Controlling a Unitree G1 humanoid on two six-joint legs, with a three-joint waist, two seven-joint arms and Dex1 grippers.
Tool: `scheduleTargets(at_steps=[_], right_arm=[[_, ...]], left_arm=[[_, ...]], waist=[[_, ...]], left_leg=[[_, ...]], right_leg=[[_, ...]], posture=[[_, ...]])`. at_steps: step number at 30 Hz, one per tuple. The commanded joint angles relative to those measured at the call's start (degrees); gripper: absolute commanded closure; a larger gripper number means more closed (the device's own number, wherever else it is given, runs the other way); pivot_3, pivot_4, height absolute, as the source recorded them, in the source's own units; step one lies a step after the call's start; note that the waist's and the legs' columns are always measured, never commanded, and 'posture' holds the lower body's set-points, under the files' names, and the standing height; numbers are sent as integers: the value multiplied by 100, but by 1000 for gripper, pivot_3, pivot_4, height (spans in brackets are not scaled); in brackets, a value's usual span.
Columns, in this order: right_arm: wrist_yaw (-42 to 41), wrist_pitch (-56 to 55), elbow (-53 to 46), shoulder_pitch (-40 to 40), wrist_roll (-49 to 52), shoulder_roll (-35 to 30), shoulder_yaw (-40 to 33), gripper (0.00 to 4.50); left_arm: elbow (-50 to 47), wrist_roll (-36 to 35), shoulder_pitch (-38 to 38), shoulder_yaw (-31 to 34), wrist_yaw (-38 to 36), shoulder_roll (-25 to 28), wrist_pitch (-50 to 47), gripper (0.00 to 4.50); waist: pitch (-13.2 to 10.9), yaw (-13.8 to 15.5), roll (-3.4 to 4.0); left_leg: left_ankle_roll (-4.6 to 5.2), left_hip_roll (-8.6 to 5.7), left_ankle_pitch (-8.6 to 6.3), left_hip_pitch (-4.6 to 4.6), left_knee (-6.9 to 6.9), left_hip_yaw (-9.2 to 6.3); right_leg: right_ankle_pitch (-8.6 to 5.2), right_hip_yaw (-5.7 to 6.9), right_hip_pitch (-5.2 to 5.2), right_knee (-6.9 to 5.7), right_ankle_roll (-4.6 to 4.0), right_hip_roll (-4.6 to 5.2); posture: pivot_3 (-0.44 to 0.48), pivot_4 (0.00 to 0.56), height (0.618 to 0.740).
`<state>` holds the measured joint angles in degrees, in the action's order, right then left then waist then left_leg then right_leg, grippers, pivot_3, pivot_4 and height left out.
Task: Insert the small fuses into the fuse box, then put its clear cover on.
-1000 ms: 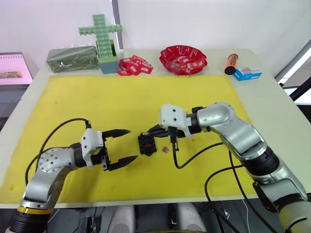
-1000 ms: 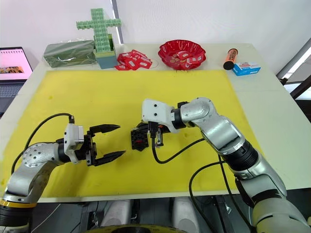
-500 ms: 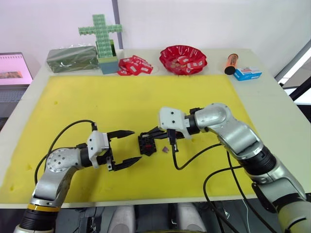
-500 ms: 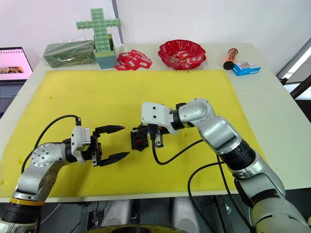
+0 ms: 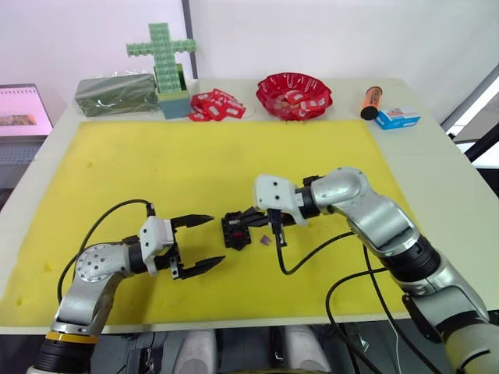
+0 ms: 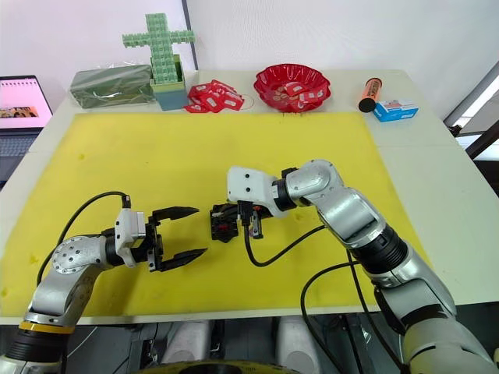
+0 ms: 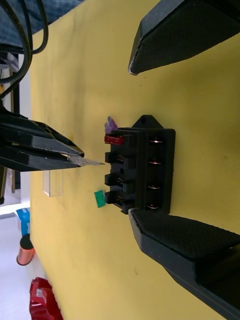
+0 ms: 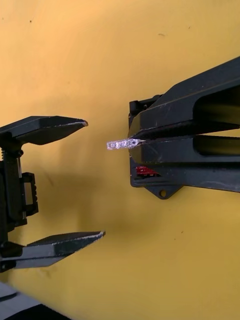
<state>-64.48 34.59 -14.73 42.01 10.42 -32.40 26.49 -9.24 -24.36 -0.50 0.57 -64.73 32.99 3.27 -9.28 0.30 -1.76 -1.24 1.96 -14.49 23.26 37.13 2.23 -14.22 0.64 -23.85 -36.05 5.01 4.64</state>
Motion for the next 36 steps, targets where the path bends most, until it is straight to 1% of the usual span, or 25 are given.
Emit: scheduleTargets(at_steps=[1, 10, 23, 36], right_arm=[[-43, 5, 61, 106, 93, 132, -48, 4500], [-259, -175, 387, 207, -28, 178, 14, 4500], [-379, -194, 500, 228, -115, 181, 28, 4500], [-381, -251, 557, 179, -208, 222, 123, 4500]], left_arm=[[-62, -18, -69, -26, -7, -40, 125, 19], [-182, 39, -157, -127, 140, -81, 21, 19], [-416, 26, -206, -231, 297, -14, -168, 19], [-1018, -104, -519, -173, 574, 107, -996, 19]], waist=[[0, 0, 0], [0, 4, 0], [0, 1, 0], [0, -3, 0]], left_leg=[[0, 0, 0, 0, 0, 0], [0, 0, 0, 0, 0, 0], [0, 0, 0, 0, 0, 0], [0, -1, 0, 0, 0, -1]], right_leg=[[0, 0, 0, 0, 0, 0], [0, 0, 1, 0, 0, 0], [1, 0, 1, 0, 1, 0], [2, 0, 1, -1, 4, -1]], posture=[[0, 150, 740], [0, 150, 740], [0, 150, 740], [0, 150, 740]])
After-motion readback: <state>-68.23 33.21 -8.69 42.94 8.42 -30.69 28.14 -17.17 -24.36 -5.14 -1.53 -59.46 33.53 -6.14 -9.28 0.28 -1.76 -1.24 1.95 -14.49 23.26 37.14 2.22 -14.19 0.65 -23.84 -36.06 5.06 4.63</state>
